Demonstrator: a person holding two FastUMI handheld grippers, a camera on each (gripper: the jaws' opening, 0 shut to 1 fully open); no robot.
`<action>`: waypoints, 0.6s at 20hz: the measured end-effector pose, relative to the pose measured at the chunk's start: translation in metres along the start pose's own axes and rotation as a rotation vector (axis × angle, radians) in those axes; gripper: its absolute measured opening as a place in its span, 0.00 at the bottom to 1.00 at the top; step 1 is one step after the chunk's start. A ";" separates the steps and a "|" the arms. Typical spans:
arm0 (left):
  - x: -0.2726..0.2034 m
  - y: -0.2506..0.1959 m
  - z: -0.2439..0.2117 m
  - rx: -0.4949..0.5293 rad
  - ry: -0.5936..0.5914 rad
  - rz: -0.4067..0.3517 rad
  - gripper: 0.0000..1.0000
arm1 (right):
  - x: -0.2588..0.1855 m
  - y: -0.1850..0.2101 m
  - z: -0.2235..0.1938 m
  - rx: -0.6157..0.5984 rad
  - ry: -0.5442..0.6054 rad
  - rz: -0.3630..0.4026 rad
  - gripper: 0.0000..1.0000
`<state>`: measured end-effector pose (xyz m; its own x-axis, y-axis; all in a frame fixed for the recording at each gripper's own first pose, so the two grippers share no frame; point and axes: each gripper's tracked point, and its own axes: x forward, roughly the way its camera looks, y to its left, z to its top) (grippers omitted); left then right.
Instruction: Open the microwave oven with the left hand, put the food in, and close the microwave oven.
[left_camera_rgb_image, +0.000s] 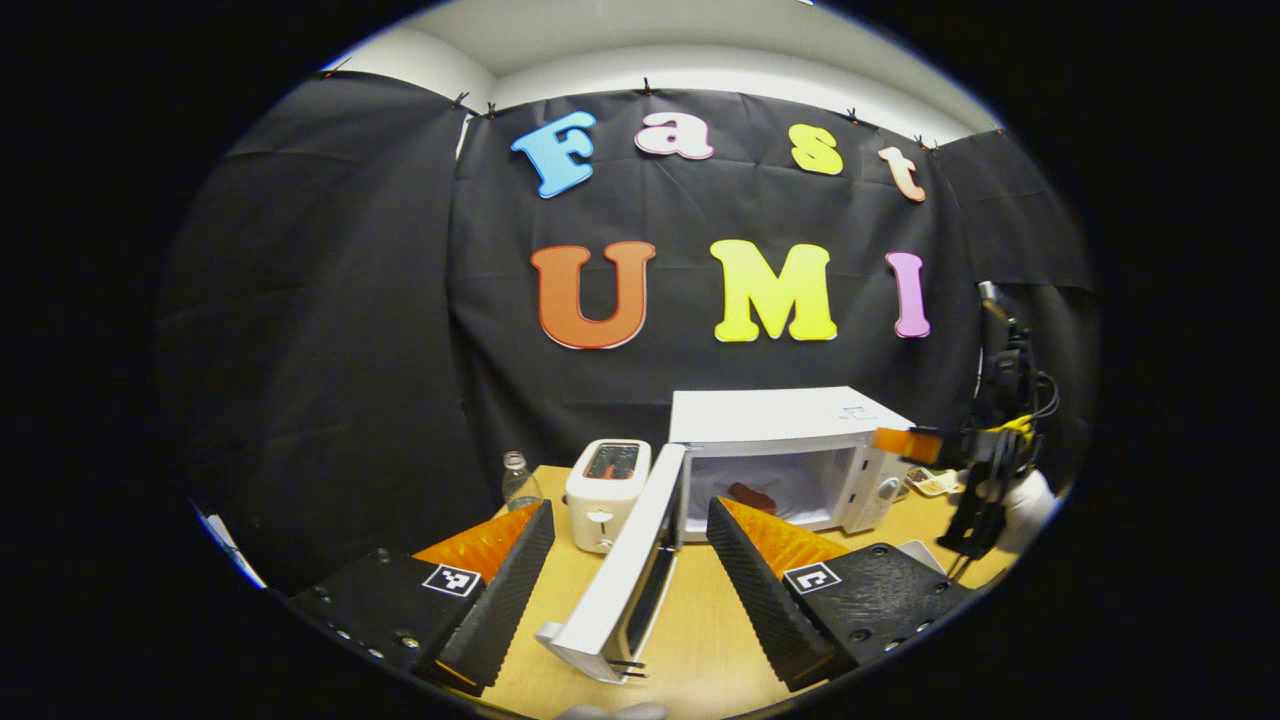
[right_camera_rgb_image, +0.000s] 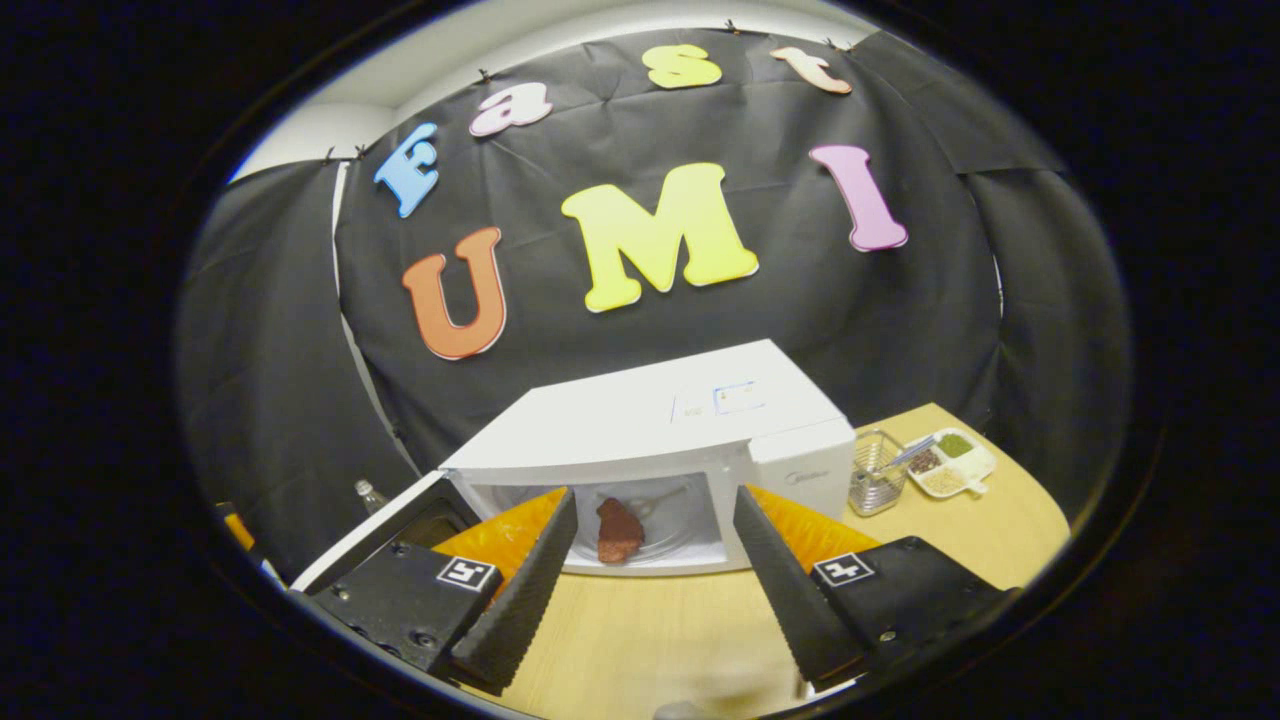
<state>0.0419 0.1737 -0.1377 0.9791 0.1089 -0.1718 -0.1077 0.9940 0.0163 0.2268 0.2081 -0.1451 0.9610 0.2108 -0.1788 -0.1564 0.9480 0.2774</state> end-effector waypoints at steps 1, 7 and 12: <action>-0.001 0.010 -0.002 -0.003 -0.002 0.021 0.88 | -0.010 -0.004 0.009 -0.015 -0.006 -0.006 0.91; 0.009 0.043 -0.023 -0.051 0.008 0.079 0.92 | -0.072 -0.018 0.043 -0.069 -0.024 -0.008 0.91; 0.016 0.064 -0.032 -0.027 -0.041 0.118 0.33 | -0.107 -0.036 0.046 -0.092 -0.018 -0.033 0.91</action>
<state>0.0449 0.2386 -0.1709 0.9654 0.2261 -0.1296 -0.2271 0.9739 0.0074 0.1403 0.1406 -0.0931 0.9698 0.1755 -0.1696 -0.1438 0.9724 0.1836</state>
